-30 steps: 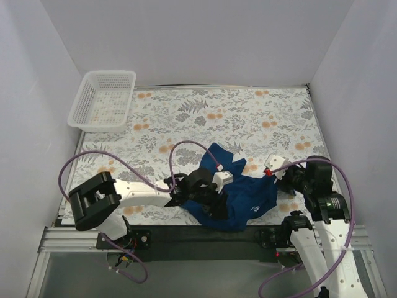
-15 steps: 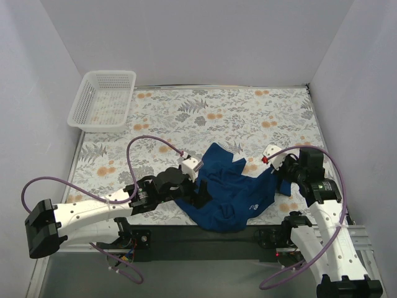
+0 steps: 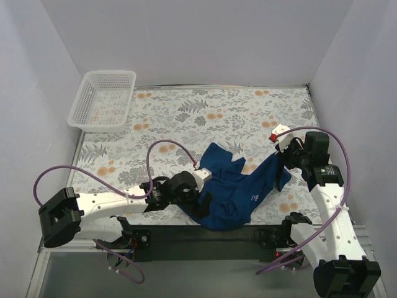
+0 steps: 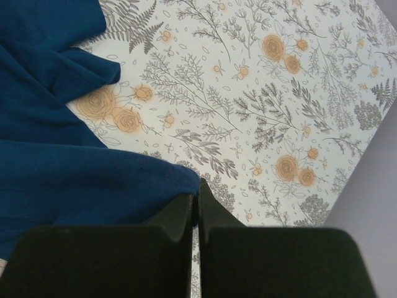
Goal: Fold and stack the t-shirts
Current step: Flatten the tshirt out
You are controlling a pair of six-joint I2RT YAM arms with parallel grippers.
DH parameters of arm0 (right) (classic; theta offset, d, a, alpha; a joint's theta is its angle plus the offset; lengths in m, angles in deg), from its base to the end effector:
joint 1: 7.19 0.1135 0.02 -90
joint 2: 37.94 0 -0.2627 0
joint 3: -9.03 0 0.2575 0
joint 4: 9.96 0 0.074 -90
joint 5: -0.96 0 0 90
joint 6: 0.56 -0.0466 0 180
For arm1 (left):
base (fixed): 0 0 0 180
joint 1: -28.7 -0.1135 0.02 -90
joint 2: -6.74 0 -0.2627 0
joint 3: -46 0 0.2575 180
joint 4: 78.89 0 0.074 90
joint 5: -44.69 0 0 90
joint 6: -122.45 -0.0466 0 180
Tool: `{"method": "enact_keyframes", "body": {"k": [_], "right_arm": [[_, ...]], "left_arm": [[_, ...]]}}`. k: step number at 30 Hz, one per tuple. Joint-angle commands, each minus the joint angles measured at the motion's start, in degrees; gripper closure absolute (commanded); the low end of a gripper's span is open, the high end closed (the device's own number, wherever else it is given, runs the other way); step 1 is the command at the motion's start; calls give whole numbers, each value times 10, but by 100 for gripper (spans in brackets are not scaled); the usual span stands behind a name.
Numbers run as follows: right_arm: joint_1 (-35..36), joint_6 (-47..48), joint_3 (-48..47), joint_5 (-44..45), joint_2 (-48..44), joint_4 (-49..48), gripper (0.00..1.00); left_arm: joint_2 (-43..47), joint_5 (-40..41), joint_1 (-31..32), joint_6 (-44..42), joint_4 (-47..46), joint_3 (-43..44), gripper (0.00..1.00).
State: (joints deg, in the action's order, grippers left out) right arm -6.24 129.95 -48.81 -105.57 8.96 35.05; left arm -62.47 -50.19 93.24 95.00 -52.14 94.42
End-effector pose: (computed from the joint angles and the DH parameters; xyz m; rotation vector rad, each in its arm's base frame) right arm 0.1914 0.0164 0.2877 -0.9088 1.9365 -0.0917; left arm 0.1034 -0.2263 0.1788 0.0920 2.7114 -0.9949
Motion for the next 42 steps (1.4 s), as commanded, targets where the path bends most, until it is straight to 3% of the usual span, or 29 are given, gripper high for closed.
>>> {"method": "enact_keyframes", "body": {"k": [1,6,14,17,19,23,26,29,36,42], "right_arm": [[-3,-33,-29,-45,13,-26,99],[-24,-46,-31,-68,29,-25,99],[-33,-53,-33,-90,39,-24,99],[-38,-53,-35,-97,38,-24,99],[-43,-54,-37,-104,36,-23,99],[-48,-54,-63,-112,30,-8,99],[-52,-70,-146,-112,38,6,99],[-55,-110,-234,-119,49,6,99],[-58,-190,-396,-117,81,-24,99],[-58,-269,-473,-206,153,-80,99]], "left_arm": [[8,-53,11,-25,-12,17,28],[-36,-36,47,-28,-49,25,28],[-149,86,135,-34,-77,90,28],[-188,131,145,-32,-64,108,47],[-193,163,146,-26,-53,114,100],[-103,175,147,-39,-51,134,100],[6,182,136,-69,-35,183,100],[56,168,105,-85,-16,257,100],[82,208,21,-165,20,431,100],[85,280,16,-245,31,523,100]]}}
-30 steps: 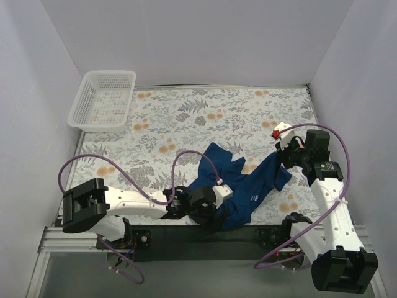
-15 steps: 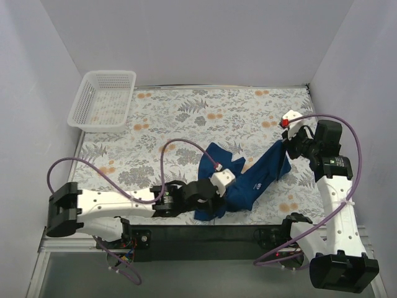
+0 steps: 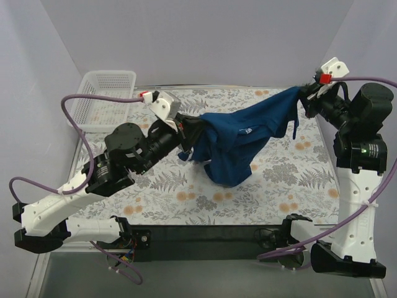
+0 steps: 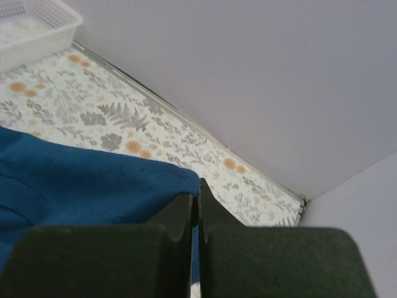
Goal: Fold and stack the t-shirts
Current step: Flatten the tshirt out
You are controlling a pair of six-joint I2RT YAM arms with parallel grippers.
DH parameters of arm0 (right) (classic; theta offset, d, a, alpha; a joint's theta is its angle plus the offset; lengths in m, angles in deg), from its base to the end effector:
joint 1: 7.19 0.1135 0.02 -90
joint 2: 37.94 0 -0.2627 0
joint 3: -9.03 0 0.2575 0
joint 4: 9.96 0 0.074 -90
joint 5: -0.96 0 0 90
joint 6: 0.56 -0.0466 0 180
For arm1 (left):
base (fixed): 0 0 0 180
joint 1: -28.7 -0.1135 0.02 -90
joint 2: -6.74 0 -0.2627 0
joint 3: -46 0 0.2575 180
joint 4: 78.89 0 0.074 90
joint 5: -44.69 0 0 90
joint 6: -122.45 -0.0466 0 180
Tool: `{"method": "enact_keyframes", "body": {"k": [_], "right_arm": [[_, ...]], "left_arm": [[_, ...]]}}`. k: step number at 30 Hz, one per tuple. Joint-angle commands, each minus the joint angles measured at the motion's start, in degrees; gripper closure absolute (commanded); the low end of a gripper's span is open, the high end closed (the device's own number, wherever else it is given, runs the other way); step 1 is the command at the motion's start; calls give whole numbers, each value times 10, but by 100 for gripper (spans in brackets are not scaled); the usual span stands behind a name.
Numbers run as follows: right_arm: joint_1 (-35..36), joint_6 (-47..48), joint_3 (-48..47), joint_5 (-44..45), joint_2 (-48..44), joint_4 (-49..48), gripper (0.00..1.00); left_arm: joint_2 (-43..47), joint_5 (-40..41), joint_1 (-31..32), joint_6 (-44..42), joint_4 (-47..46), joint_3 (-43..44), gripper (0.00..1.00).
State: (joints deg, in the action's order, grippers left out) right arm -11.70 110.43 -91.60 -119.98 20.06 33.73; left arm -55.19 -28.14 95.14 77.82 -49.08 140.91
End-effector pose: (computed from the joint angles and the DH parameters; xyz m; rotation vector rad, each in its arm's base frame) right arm 0.1855 0.0094 0.5086 -0.6314 1.4563 0.0816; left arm 0.1048 -0.2060 0.4920 0.0429 1.6728 -1.3064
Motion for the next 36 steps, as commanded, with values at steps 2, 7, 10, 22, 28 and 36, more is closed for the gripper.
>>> {"method": "enact_keyframes", "body": {"k": [2,7,10,22,28,36], "right_arm": [[-2,-110,-65,-122,89,-91,99],[40,-226,-209,-172,240,-163,99],[123,-228,-349,-147,321,-165,99],[139,-105,-145,-152,301,-327,99],[89,46,164,-170,246,-374,97],[-49,64,310,-147,246,-374,39]], "left_arm": [[13,87,-3,-93,-1,103,100],[0,127,-3,-171,-21,207,100],[-20,151,-3,-210,-25,271,100],[-115,-195,-3,-2,57,129,100],[-227,-304,4,158,-182,-165,100],[-379,-278,29,246,-384,-260,76]]}}
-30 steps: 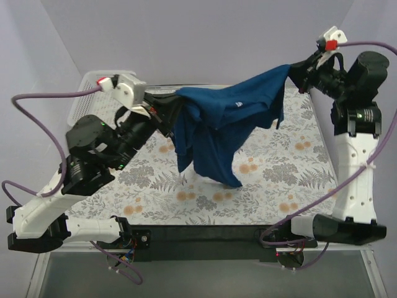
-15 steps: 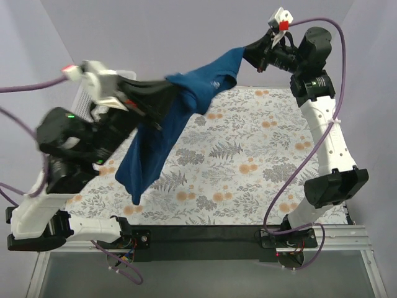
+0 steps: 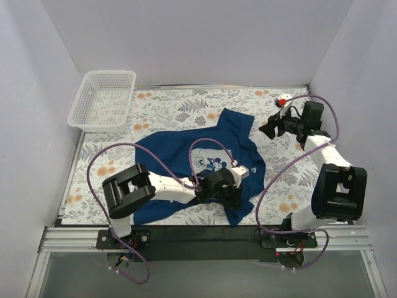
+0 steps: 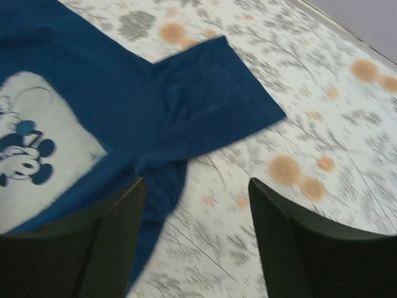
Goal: Fold and stack the t-shirts
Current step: Flatten the tshirt out
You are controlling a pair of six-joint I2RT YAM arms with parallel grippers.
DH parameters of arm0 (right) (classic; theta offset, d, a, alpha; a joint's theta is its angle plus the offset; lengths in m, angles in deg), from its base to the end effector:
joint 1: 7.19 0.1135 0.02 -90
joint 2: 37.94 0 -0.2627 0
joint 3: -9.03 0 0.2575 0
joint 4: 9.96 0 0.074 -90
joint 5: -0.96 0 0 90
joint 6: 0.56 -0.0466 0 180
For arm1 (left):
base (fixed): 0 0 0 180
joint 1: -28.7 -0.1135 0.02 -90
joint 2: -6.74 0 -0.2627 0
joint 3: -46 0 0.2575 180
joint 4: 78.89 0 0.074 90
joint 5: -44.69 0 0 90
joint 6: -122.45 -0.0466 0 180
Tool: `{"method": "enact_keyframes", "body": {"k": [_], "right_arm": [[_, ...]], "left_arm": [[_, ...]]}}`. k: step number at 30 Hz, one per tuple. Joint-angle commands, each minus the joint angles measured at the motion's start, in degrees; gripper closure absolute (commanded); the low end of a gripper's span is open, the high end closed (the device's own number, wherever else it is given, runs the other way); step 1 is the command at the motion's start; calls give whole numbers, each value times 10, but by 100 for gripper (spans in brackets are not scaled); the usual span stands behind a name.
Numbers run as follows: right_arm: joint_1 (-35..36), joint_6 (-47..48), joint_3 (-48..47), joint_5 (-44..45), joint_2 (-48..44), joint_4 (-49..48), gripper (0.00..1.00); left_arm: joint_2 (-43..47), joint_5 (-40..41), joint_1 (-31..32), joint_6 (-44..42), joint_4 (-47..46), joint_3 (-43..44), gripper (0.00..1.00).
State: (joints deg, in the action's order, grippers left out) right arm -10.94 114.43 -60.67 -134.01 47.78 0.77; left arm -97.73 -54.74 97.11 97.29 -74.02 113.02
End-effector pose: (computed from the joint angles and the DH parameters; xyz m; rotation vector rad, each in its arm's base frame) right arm 0.3448 0.0104 0.2563 -0.8097 1.7428 0.4621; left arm 0.1323 -0.3550 0.1305 0.1831 2.7048 -1.1876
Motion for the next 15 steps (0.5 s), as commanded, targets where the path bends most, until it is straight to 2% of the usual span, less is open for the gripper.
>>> {"method": "enact_keyframes", "body": {"k": [1,2,5,6,8,9,10,11,12,14,15], "right_arm": [[-65,33,18,-3,-48,-43,36],[-76,63,25,0,-58,-22,26],[-81,101,27,6,-95,39,18],[-82,138,17,-10,-99,122,18],[-82,160,-9,-68,-100,200,18],[-81,163,-13,-84,-96,270,17],[-75,145,-4,-106,-72,364,16],[-74,145,1,-106,-71,365,18],[-73,141,5,-97,-69,375,19],[-68,184,12,-77,-73,429,22],[-65,201,16,-75,-82,446,22]], "left_arm": [[51,-9,9,51,-135,19,69],[57,-8,9,43,-127,24,59],[107,16,9,10,-69,39,48],[123,23,8,-1,-51,47,46],[182,65,4,-13,8,47,43],[202,84,-7,-9,30,40,43],[324,166,-53,52,119,-33,40],[326,183,-54,53,132,-34,40],[387,198,-68,87,142,-54,38],[445,246,-78,134,182,-116,35],[509,259,-87,184,200,-132,33]]}}
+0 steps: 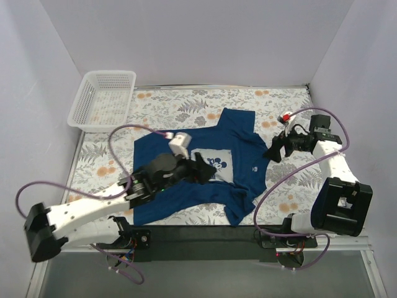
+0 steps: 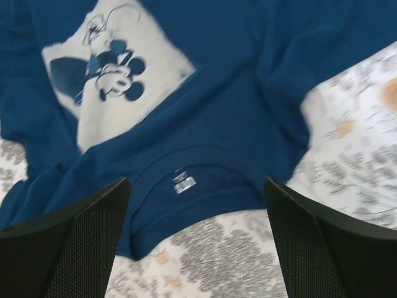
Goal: Fold and stack the t-shirts
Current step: Flatten the tshirt out
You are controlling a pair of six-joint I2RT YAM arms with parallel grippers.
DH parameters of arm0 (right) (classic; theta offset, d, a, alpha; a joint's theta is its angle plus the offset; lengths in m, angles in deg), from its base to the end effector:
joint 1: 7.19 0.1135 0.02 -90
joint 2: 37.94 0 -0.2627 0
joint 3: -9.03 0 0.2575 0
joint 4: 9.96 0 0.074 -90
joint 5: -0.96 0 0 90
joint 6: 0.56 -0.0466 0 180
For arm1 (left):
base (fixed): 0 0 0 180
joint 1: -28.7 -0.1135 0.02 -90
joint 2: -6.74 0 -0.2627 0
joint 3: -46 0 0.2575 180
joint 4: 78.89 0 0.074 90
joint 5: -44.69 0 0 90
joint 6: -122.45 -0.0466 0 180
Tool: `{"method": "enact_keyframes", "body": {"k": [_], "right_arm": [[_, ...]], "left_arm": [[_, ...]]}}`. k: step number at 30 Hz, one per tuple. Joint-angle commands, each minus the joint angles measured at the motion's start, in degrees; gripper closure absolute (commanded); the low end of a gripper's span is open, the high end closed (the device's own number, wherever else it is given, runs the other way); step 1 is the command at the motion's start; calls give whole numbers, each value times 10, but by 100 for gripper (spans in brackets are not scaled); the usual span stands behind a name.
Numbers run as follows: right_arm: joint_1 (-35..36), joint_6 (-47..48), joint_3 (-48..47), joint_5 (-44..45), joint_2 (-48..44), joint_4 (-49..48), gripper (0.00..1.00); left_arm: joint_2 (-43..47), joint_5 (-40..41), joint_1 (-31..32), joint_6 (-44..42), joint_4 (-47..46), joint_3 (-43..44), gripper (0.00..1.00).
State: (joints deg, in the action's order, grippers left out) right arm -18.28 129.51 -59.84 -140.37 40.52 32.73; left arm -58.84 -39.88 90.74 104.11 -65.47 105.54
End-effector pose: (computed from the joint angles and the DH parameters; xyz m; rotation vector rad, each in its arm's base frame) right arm 0.2861 -0.0190 0.2464 -0.8668 1.9643 0.6058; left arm 0.1356 -0.2461 0.2855 -0.2587 2.1924 -1.3937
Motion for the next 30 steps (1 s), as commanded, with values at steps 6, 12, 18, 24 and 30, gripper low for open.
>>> {"method": "enact_keyframes", "body": {"k": [6,12,18,24,30], "right_arm": [[78,399,63,24,-72,356,21],[157,441,138,76,-124,343,23],[232,259,179,115,-147,202,27],[307,146,193,149,-126,121,37],[329,136,173,202,-116,136,81]], "left_arm": [[323,173,-32,273,261,-156,29],[377,188,-31,355,320,-193,29],[296,194,-31,439,390,-173,29],[188,161,-31,470,422,-163,30],[147,140,-32,496,381,-199,30]]}}
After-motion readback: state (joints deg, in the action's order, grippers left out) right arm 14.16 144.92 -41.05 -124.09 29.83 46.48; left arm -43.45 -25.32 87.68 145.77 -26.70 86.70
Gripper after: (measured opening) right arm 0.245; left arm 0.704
